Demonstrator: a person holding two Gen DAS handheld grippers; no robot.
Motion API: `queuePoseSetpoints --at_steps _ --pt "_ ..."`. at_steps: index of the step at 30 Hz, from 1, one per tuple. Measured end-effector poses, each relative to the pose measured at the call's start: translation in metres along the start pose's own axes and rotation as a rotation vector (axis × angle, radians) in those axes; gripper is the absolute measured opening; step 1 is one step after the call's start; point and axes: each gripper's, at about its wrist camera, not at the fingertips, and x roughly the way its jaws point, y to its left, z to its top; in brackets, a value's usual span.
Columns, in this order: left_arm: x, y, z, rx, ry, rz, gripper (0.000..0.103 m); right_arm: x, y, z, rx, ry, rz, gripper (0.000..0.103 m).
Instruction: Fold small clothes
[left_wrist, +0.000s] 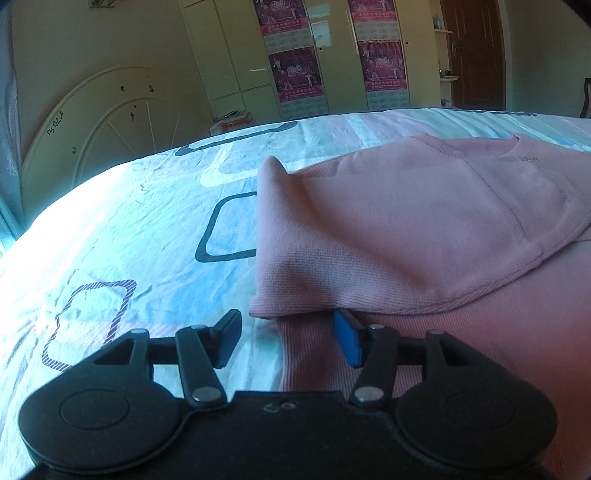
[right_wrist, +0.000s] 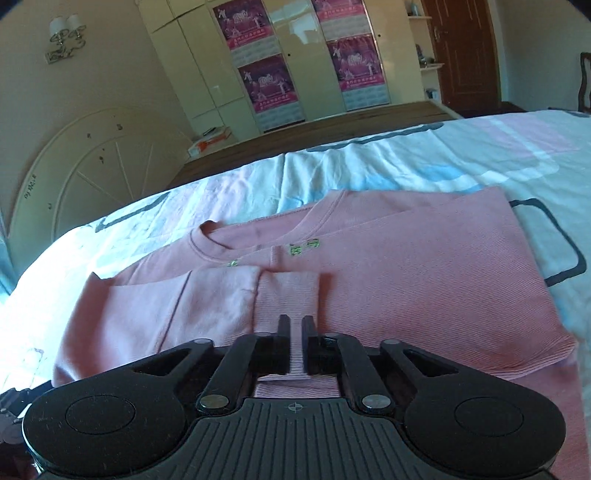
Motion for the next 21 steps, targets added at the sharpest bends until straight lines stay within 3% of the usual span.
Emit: queuePoseSetpoints --at_steps 1,2,4,5,7,9,12,17,21 --pt "0.0 -0.001 -0.001 0.01 -0.002 0.004 0.055 0.003 0.002 -0.001 0.001 0.004 0.004 0.049" --pt "0.0 -0.002 -0.001 0.016 -0.003 0.007 0.055 0.008 0.005 -0.002 -0.006 0.016 -0.013 0.072" --pt "0.0 -0.003 -0.001 0.027 -0.006 0.016 0.057 0.016 0.007 -0.006 -0.014 0.029 -0.023 0.073" --pt "0.0 -0.003 -0.002 0.03 -0.009 0.018 0.057 0.02 0.007 -0.008 -0.003 0.042 -0.01 0.072" --pt "-0.001 -0.002 -0.003 0.029 -0.011 0.016 0.057 0.029 0.012 -0.01 -0.006 0.07 0.01 0.051" --pt "-0.001 0.0 -0.003 0.022 -0.008 0.013 0.058 0.037 0.019 -0.012 -0.022 0.102 0.02 0.039" --pt "-0.002 0.001 -0.004 0.018 -0.008 0.013 0.058 0.035 0.026 -0.011 -0.034 0.089 0.04 0.01" --pt "0.002 -0.001 -0.001 0.019 -0.01 0.021 0.059 -0.001 0.033 0.01 -0.114 -0.092 -0.018 0.008" --pt "0.009 -0.001 0.008 0.008 -0.013 0.031 0.059 -0.008 0.022 0.015 -0.182 -0.112 -0.1 0.008"
